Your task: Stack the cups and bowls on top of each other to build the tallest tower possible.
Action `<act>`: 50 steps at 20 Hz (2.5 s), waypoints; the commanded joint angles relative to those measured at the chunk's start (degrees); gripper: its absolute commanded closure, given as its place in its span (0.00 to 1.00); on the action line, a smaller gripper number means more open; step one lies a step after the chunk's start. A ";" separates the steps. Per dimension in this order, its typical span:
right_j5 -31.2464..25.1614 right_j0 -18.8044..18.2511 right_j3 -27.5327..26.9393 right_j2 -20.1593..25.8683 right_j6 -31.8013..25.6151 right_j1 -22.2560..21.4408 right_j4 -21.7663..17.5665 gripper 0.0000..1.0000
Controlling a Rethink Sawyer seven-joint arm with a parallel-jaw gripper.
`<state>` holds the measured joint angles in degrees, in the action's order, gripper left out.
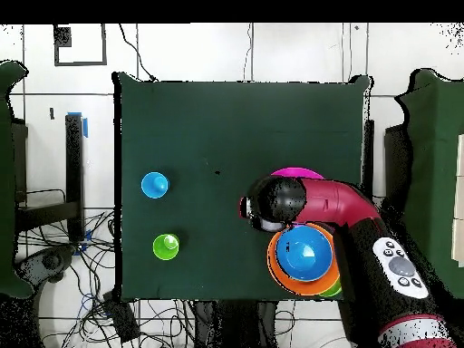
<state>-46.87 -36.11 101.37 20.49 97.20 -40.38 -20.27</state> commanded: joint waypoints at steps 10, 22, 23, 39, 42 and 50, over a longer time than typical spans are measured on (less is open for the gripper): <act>-15.02 5.08 -7.60 -0.32 3.18 0.43 3.95 0.00; -9.85 -6.58 -10.70 13.77 -18.56 11.14 2.83 0.00; -9.42 -7.28 -10.47 14.81 -19.51 11.43 2.13 0.00; -15.25 -4.25 -10.73 16.32 -19.77 2.23 -12.81 0.00; -14.88 -4.85 -9.82 16.54 -18.54 2.19 -13.20 0.00; -18.28 -5.65 -11.03 18.94 -26.17 0.48 -17.33 0.00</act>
<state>-58.70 -42.05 93.06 36.50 94.64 -38.80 -31.44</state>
